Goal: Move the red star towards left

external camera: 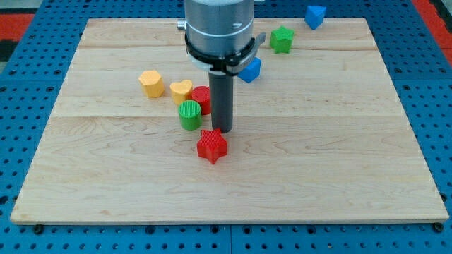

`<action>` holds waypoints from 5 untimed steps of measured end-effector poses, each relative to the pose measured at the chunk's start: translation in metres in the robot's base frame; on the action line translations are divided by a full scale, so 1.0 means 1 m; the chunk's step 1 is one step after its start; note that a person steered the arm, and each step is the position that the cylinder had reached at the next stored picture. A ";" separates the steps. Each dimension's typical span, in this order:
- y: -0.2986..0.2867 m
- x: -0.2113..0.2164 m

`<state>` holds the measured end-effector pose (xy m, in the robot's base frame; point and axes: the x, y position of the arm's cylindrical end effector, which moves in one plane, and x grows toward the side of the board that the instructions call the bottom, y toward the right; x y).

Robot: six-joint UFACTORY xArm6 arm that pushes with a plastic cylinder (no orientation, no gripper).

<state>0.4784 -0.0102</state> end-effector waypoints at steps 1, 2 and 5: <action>-0.001 0.019; 0.024 0.030; 0.014 0.060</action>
<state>0.5385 0.0040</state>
